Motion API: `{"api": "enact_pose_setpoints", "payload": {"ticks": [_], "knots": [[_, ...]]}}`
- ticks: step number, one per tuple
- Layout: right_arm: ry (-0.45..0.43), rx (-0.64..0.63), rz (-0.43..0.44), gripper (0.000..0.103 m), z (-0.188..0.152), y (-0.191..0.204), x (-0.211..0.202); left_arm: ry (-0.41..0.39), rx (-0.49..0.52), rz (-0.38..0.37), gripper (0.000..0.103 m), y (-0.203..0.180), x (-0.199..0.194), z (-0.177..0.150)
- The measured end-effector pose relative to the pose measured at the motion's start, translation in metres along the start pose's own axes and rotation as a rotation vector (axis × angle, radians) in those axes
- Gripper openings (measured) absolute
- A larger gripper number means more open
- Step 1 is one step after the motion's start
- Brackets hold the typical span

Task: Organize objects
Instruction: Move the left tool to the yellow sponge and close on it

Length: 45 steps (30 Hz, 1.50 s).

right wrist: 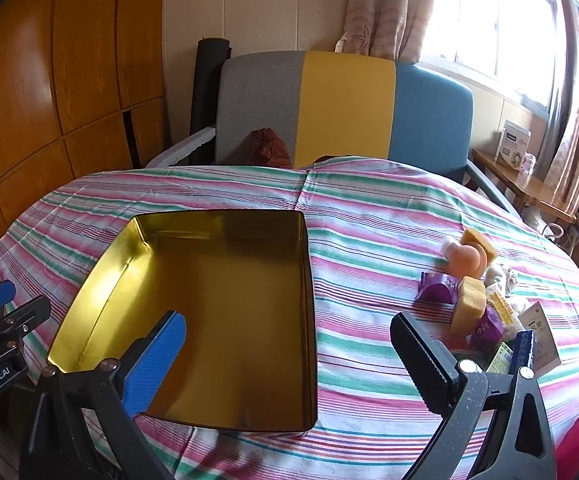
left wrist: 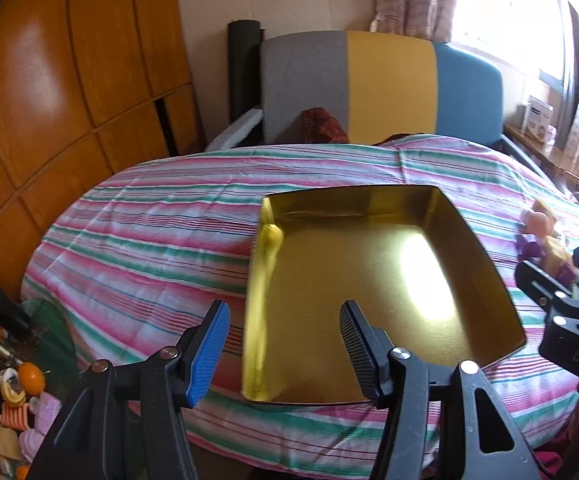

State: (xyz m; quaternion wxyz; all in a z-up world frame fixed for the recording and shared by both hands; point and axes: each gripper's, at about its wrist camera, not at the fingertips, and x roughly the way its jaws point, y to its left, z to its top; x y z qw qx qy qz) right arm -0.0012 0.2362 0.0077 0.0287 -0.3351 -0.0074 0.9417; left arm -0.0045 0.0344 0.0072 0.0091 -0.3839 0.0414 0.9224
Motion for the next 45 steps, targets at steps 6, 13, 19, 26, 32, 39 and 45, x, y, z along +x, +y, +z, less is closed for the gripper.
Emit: {"api": "enact_pose_setpoints", "payload": {"ticks": [6, 13, 19, 26, 32, 39, 45], "knots": [[0.016, 0.066, -0.045, 0.103, 0.002, -0.046, 0.003, 0.020, 0.042, -0.150, 0.064, -0.030, 0.003, 0.017], [0.006, 0.214, -0.231, 0.103, 0.009, -0.152, -0.011, 0.012, 0.202, -0.263, 0.065, -0.100, 0.009, 0.037], [0.002, 0.352, -0.351, 0.103, 0.003, -0.244, -0.016, -0.005, 0.352, -0.295, 0.065, -0.163, 0.011, 0.044], [-0.018, 0.523, -0.352, 0.103, -0.014, -0.304, -0.004, -0.019, 0.491, -0.341, 0.065, -0.221, 0.012, 0.045], [-0.008, 0.713, -0.281, 0.103, -0.038, -0.335, 0.000, 0.012, 0.550, -0.385, 0.065, -0.260, 0.024, 0.045], [0.005, 0.808, -0.231, 0.103, -0.047, -0.347, 0.003, 0.143, 0.523, -0.501, 0.065, -0.300, 0.058, 0.054], [0.000, 0.809, -0.213, 0.103, -0.047, -0.348, 0.003, 0.213, 0.459, -0.581, 0.065, -0.329, 0.077, 0.066]]}}
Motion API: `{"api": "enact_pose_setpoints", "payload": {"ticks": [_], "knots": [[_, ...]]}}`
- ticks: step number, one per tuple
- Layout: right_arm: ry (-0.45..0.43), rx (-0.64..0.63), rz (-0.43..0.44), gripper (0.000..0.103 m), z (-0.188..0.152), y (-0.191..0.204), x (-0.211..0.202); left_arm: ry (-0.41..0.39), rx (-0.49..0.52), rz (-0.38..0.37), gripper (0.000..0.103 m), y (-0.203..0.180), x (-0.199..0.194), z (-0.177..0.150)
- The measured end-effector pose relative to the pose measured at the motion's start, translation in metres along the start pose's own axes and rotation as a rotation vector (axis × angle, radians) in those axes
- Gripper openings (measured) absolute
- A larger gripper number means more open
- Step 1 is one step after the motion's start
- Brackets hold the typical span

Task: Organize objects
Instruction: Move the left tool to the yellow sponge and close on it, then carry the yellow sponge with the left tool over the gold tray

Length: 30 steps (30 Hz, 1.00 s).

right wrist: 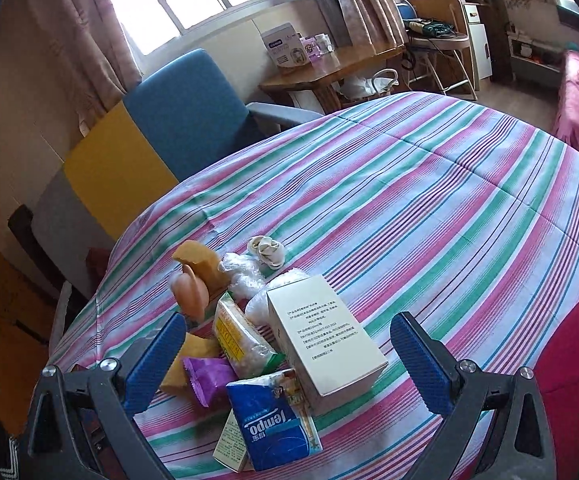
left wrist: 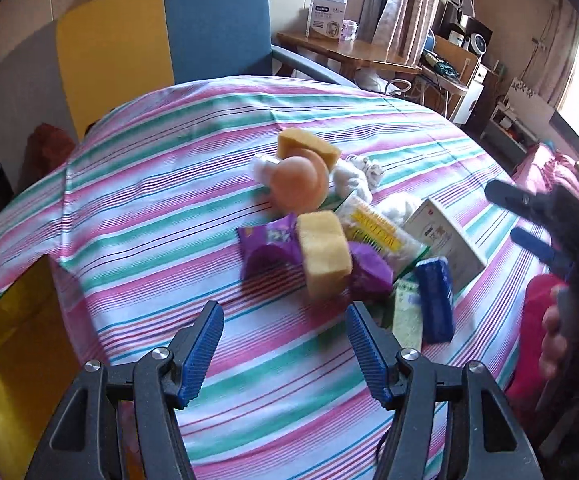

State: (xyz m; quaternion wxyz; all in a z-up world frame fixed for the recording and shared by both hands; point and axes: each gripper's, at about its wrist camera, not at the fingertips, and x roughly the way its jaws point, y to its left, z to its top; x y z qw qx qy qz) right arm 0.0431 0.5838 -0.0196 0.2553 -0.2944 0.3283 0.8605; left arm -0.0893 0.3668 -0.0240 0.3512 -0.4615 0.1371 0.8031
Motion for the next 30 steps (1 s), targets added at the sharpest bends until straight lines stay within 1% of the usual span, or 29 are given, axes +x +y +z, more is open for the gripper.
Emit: {"api": "enact_pose_setpoints", "payload": {"ticks": [5, 10, 11, 13, 14, 15, 17, 19, 22, 25, 28, 30], "knots": [[0.007, -0.002, 0.009, 0.103, -0.001, 0.000, 0.001, 0.047, -0.041, -0.050, 0.065, -0.009, 0.029, 0.020], [0.015, 0.006, 0.013, 0.103, -0.001, -0.002, 0.002, 0.095, -0.059, -0.051, 0.063, -0.016, 0.063, 0.034], [0.017, 0.007, 0.014, 0.103, -0.001, -0.002, 0.003, 0.106, -0.066, -0.055, 0.061, -0.017, 0.070, 0.037], [0.019, 0.004, 0.013, 0.103, -0.001, -0.002, 0.004, 0.128, -0.088, -0.097, 0.048, -0.016, 0.083, 0.040], [0.019, 0.002, 0.012, 0.103, -0.001, -0.001, 0.004, 0.134, -0.097, -0.126, 0.040, -0.015, 0.086, 0.041], [0.019, 0.000, 0.011, 0.103, -0.001, -0.001, 0.004, 0.126, -0.103, -0.134, 0.035, -0.014, 0.086, 0.040], [0.016, -0.006, 0.011, 0.103, -0.001, 0.000, 0.004, 0.110, -0.105, -0.154, 0.034, -0.012, 0.080, 0.038], [0.015, -0.010, 0.010, 0.103, -0.001, 0.000, 0.004, 0.084, -0.103, -0.150, 0.034, -0.008, 0.069, 0.034], [0.020, -0.019, 0.009, 0.103, -0.001, 0.002, 0.005, 0.060, -0.134, -0.167, 0.034, 0.005, 0.049, 0.026], [0.019, -0.027, 0.005, 0.103, -0.001, 0.003, 0.005, 0.045, -0.157, -0.199, 0.034, 0.016, 0.030, 0.019], [0.032, -0.049, 0.005, 0.103, -0.003, 0.007, 0.007, 0.041, -0.177, -0.189, 0.034, 0.027, 0.021, 0.012], [0.037, -0.073, 0.038, 0.103, -0.004, 0.012, 0.006, 0.023, -0.192, -0.179, 0.034, 0.034, 0.011, 0.007]]}}
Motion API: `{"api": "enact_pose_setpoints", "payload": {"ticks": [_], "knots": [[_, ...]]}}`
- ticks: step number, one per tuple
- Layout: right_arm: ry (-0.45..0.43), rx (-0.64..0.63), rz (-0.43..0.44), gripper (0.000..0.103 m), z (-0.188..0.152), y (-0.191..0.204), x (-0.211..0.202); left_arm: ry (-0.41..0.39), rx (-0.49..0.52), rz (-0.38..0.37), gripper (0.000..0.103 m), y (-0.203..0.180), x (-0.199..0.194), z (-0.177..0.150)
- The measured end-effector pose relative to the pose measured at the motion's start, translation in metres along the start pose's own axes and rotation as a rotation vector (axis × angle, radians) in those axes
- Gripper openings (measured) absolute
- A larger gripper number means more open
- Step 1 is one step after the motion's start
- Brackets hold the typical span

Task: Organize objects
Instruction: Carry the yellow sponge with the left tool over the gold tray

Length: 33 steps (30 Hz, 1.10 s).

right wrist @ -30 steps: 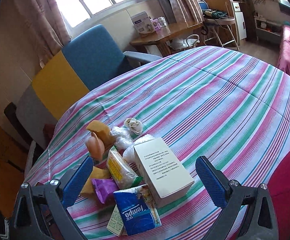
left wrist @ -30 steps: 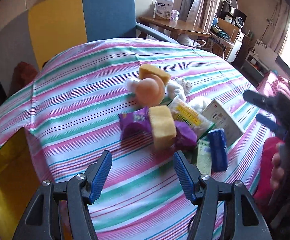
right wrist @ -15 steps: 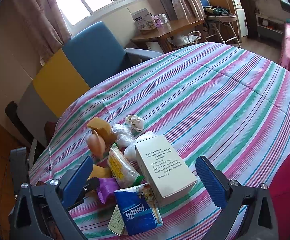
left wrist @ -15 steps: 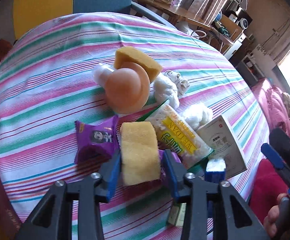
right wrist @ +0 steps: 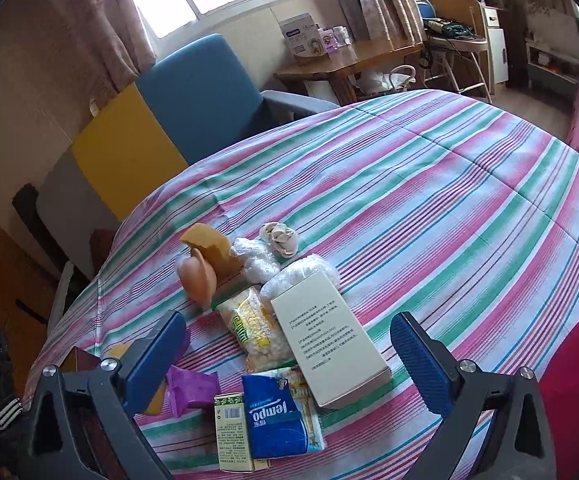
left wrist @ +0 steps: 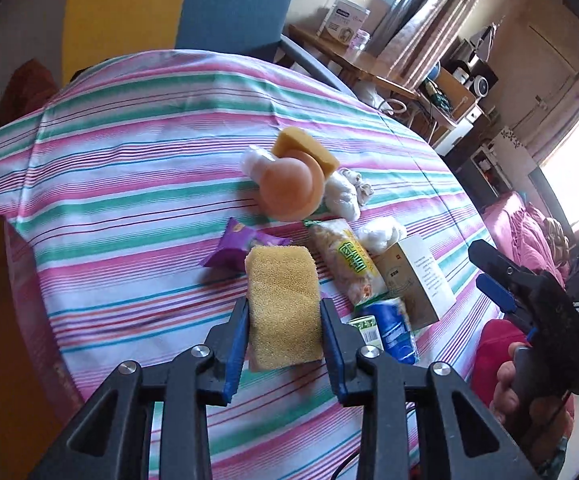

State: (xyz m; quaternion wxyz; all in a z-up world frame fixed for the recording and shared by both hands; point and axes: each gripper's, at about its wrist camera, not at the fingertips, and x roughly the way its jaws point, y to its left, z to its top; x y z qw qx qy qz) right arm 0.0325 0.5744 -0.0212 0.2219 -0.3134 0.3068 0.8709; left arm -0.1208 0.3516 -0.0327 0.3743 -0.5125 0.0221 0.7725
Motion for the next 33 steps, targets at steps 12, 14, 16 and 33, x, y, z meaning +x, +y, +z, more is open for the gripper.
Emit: {"api": "enact_pose_setpoints", "payload": {"ticks": [12, 14, 16, 33], "knots": [[0.136, -0.194, 0.131, 0.089, -0.020, 0.043, 0.019, -0.136, -0.029, 0.038, 0.034, 0.047, -0.097, -0.035], [0.151, -0.202, 0.133, 0.085, -0.021, 0.043, 0.020, -0.153, -0.051, 0.071, 0.034, 0.069, -0.118, -0.042], [0.174, -0.219, 0.142, 0.082, -0.024, 0.046, 0.022, -0.168, -0.087, 0.123, 0.034, 0.098, -0.139, -0.050], [0.330, -0.560, 0.107, 0.071, -0.067, 0.117, 0.064, -0.155, -0.326, 0.467, 0.034, 0.289, -0.163, -0.083]]}}
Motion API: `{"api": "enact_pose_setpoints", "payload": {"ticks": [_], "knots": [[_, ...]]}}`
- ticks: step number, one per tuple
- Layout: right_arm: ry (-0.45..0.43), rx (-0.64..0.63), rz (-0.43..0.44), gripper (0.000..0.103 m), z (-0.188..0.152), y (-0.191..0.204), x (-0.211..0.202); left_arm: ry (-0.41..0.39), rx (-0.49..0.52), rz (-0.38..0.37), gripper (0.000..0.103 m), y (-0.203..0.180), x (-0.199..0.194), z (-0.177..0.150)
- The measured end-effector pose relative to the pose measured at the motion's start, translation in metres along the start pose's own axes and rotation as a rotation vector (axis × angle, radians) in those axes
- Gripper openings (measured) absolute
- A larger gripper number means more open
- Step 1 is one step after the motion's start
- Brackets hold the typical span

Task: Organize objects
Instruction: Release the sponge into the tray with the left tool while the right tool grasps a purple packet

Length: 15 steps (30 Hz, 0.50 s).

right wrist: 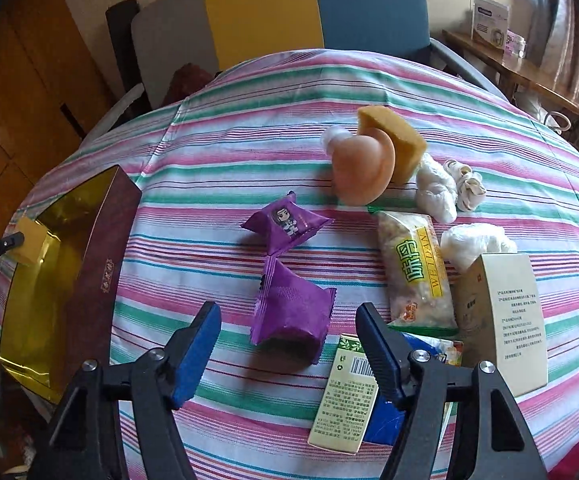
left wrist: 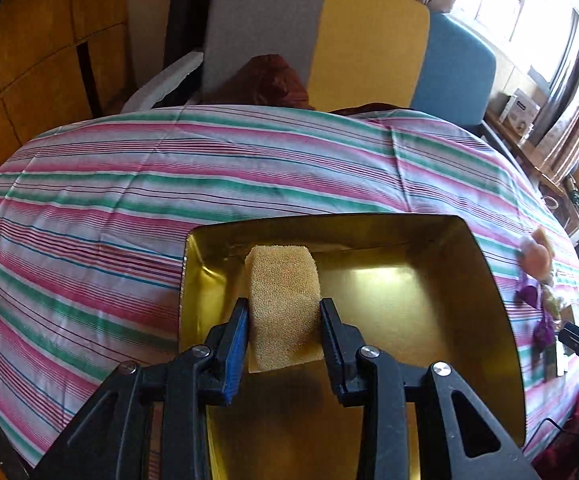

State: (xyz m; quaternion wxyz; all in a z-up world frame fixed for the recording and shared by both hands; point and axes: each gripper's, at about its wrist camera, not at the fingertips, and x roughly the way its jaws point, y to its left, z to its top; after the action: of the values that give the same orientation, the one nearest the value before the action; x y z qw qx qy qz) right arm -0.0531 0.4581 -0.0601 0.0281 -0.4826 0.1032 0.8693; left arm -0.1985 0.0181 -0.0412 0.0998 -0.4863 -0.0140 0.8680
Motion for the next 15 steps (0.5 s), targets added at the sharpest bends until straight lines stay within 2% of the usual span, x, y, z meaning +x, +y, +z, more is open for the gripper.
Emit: {"api": "enact_pose_setpoints", "payload": {"ticks": [7, 9, 11, 15], "knots": [[0.059, -0.094, -0.072, 0.070, 0.007, 0.015, 0.025, 0.023, -0.022, 0.011, 0.034, 0.005, 0.019, 0.006], [0.083, -0.123, -0.095, 0.062, 0.006, 0.018, 0.033, 0.030, -0.020, 0.013, 0.034, 0.007, 0.023, 0.008], [0.103, -0.147, -0.125, 0.044, 0.003, 0.019, 0.039, 0.036, -0.025, 0.011, 0.034, 0.010, 0.028, 0.009], [0.082, -0.157, -0.144, 0.039, 0.003, 0.017, 0.038, 0.032, -0.031, 0.019, 0.034, 0.014, 0.033, 0.011]]}}
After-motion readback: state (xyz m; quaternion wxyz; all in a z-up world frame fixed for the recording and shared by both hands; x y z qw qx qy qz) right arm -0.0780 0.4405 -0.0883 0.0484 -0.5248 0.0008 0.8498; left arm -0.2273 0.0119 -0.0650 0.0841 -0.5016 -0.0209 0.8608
